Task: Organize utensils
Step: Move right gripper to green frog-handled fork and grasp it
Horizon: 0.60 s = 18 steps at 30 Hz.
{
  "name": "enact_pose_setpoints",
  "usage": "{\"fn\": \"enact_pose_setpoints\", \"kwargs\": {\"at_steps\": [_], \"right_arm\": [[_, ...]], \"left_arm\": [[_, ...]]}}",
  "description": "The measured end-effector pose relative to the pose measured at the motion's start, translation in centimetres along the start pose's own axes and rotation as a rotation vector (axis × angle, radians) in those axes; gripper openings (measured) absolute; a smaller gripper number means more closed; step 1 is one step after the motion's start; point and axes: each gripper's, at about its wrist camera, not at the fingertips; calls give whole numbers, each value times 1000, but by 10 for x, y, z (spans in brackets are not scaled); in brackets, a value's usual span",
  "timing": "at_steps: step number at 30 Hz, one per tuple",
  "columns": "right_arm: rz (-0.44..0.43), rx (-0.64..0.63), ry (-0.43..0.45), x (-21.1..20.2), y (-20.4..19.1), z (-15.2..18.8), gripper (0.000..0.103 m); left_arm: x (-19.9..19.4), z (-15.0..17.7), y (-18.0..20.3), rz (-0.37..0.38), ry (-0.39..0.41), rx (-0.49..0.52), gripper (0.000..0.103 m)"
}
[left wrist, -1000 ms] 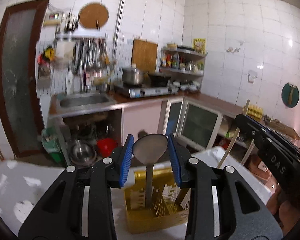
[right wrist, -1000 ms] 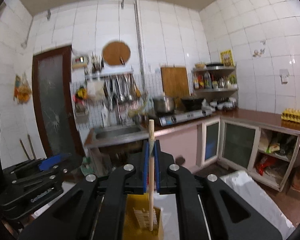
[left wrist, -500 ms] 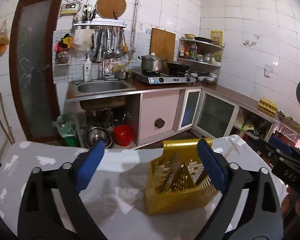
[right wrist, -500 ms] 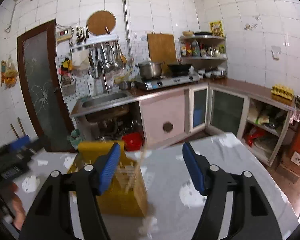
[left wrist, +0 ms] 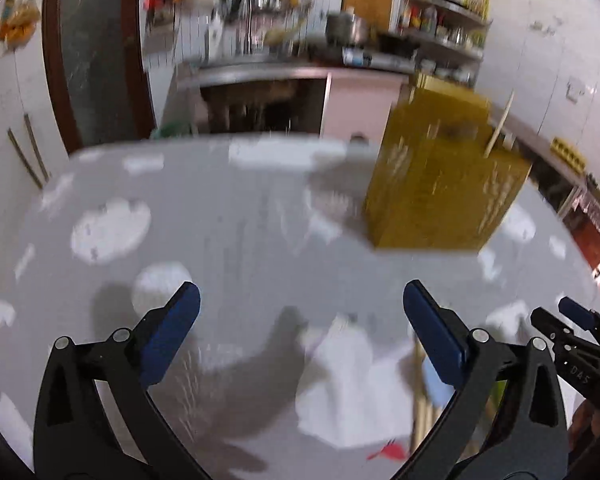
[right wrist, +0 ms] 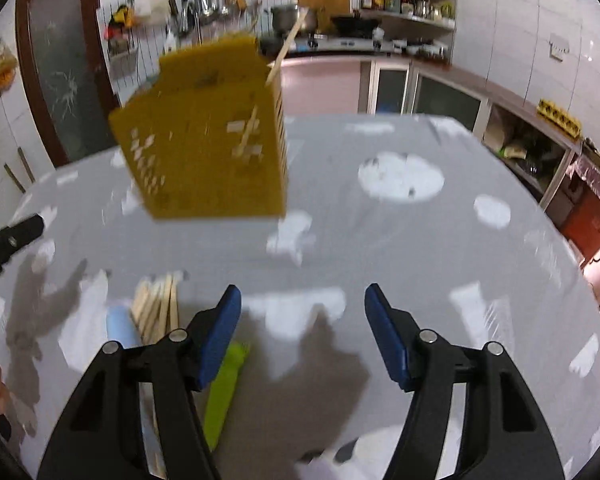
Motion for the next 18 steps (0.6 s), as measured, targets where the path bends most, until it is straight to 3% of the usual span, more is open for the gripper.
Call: {"fn": "enact_pose_setpoints", "kwargs": {"at_steps": [6, 9, 13, 14, 16, 18], "right_arm": [[-13, 7, -82, 10, -14, 25, 58], [-9, 5, -103, 14, -24, 28, 53], [-12, 7, -125, 19, -32, 30, 38], [-29, 4, -125, 20, -32, 30, 29], [-46, -1, -122, 20, -30, 28, 22], [-69, -1, -127, 21, -25, 26, 22]], "left_arm": [[20, 34, 2, 85, -89, -27, 98], [25, 43, 9, 89, -121, -17, 98], [26, 47, 22, 82, -147, 21, 98], [26, 47, 24, 84, -151, 29, 98], [26, 49, 29, 84, -160, 46, 98], [27, 51, 32, 88, -170, 57, 98]]}}
Point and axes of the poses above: each gripper's, at about its wrist camera, not at the fingertips, and x roughly the way its jaws point, y to its right, z to its underside, and after that the axes turned 5 degrees about x, right-handed
